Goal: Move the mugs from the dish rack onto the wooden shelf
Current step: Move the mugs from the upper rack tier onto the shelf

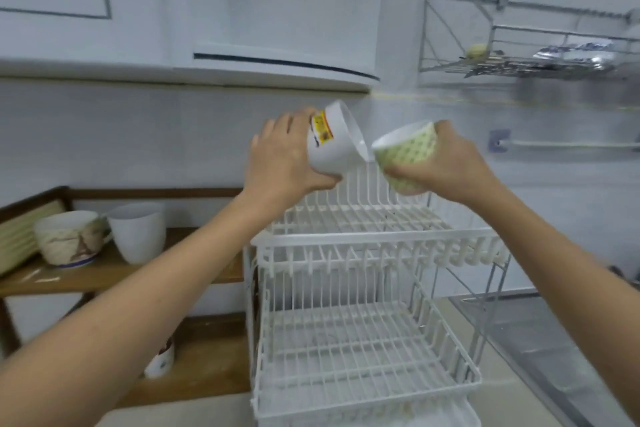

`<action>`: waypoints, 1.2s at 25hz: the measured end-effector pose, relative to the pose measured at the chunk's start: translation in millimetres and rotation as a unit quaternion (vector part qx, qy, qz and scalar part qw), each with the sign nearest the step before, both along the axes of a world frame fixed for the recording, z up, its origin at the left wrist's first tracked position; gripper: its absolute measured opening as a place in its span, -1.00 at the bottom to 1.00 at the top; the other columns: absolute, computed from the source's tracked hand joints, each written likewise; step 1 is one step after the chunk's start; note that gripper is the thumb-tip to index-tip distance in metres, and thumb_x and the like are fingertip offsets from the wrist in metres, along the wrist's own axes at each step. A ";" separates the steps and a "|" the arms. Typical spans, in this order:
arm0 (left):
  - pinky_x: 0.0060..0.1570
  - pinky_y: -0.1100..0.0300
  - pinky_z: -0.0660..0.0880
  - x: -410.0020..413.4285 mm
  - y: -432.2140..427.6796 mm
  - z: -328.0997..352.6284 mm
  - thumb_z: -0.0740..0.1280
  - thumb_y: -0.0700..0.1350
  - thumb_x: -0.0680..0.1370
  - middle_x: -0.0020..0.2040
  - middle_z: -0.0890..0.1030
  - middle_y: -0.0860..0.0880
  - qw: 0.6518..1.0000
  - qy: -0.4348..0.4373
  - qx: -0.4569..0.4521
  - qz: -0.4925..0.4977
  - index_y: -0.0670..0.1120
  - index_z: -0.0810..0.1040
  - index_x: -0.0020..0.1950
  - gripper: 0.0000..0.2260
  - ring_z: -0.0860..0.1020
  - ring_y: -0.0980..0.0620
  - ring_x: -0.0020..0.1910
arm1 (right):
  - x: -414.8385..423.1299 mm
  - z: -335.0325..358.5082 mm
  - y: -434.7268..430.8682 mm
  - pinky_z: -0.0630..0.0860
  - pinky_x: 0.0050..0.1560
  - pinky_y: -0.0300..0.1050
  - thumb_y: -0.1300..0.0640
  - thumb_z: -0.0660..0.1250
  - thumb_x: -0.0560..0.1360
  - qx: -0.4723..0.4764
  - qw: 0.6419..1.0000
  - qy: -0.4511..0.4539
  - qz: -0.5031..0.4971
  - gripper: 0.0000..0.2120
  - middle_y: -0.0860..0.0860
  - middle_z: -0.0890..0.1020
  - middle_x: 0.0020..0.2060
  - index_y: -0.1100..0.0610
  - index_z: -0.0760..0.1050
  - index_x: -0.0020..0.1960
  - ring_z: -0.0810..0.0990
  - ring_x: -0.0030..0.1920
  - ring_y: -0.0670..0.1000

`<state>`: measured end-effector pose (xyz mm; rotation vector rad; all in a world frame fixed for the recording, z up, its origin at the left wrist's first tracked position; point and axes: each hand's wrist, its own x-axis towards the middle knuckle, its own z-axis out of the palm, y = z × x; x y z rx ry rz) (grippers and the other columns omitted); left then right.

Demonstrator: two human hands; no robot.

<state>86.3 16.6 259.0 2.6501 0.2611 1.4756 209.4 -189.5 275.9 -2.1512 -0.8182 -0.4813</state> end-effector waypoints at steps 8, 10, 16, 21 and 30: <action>-0.22 0.17 0.44 -145.2 57.5 -67.7 0.48 0.30 0.14 -0.06 0.48 0.21 0.957 -0.156 -0.239 0.043 0.23 0.26 0.14 -0.33 0.50 0.15 -0.11 | -104.6 -8.4 118.5 0.64 0.03 0.07 0.01 0.61 0.09 0.267 0.849 0.329 0.316 -0.17 0.13 0.67 0.08 0.20 0.42 0.29 0.70 0.00 0.07; -0.27 0.25 0.43 -165.5 73.9 -89.3 0.51 0.27 0.14 -0.09 0.47 0.29 0.933 -0.179 -0.308 0.054 0.20 0.28 0.10 -0.35 0.49 0.29 -0.13 | -132.7 -10.5 156.9 0.66 -0.04 0.06 0.13 0.61 0.18 0.295 0.804 0.378 0.351 -0.26 0.13 0.68 0.05 0.21 0.39 0.29 0.71 -0.04 0.07; -0.25 0.28 0.46 -191.9 101.4 -168.6 0.60 0.03 0.20 -0.08 0.52 0.24 0.899 -0.124 -0.413 0.075 0.14 0.33 0.17 -0.35 0.51 0.21 -0.09 | -181.6 -46.1 257.9 0.60 -0.17 -0.09 0.11 0.62 0.18 0.309 0.806 0.419 0.280 -0.24 -0.01 0.52 -0.06 0.02 0.17 0.15 0.56 -0.01 0.05; -0.09 0.18 0.54 -193.9 115.4 -224.4 0.62 0.02 0.14 0.06 0.53 0.17 0.877 -0.007 -0.479 0.033 0.18 0.32 0.24 -0.23 0.52 0.14 0.03 | -159.4 -103.3 308.8 0.53 -0.09 -0.18 0.10 0.62 0.20 0.265 0.875 0.374 0.154 -0.19 0.13 0.52 0.15 0.08 0.19 0.27 0.52 0.11 0.14; -0.09 0.28 0.51 -175.3 166.9 -284.9 0.58 0.20 0.07 0.04 0.52 0.27 0.856 0.121 -0.503 0.006 0.24 0.30 0.20 -0.22 0.49 0.28 0.02 | -105.1 -168.5 364.7 0.41 0.12 -0.10 0.04 0.61 0.21 0.168 0.939 0.299 0.034 -0.06 0.17 0.45 0.30 0.09 0.13 0.41 0.45 0.29 0.19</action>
